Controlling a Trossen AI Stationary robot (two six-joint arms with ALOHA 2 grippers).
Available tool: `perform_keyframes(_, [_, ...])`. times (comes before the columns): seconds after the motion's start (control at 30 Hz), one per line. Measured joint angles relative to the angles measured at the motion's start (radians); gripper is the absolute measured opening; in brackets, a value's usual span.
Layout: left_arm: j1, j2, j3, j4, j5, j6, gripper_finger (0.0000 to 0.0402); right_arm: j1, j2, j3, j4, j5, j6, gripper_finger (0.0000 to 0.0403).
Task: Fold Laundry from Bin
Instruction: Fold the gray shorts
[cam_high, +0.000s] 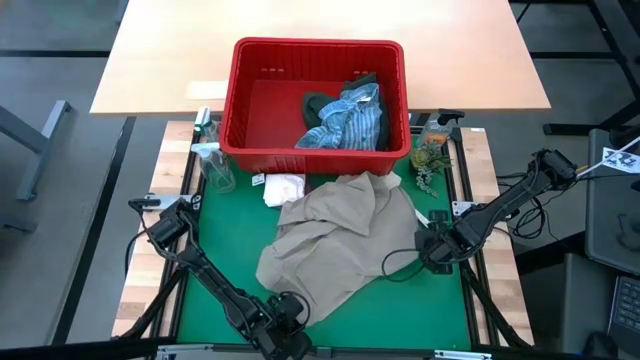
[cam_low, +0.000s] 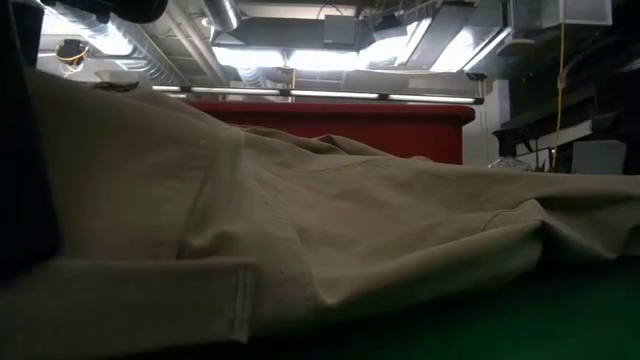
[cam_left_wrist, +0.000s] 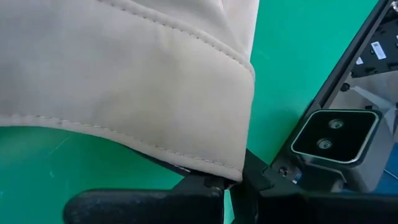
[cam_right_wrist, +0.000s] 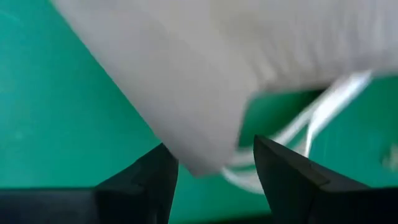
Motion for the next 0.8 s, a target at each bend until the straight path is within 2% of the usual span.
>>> perform_keyframes(0.17, [0.000, 0.000, 0.000, 0.000, -0.001, 0.000, 0.0000, 0.000, 0.000, 0.000, -0.071, -0.035, 0.060, 0.0206])
perform_keyframes(0.3, [0.000, 0.000, 0.000, 0.000, -0.002, 0.000, 0.0000, 0.000, 0.000, 0.000, -0.003, -0.046, 0.049, 0.0206])
perform_keyframes(0.5, [0.000, 0.001, 0.000, 0.001, -0.005, 0.000, 0.0000, 0.000, 0.000, 0.000, 0.101, -0.134, 0.044, 0.0206])
perform_keyframes(0.8, [0.000, 0.001, 0.000, 0.001, -0.017, 0.003, 0.0000, 0.000, 0.000, 0.000, 0.180, -0.120, 0.046, 0.0199])
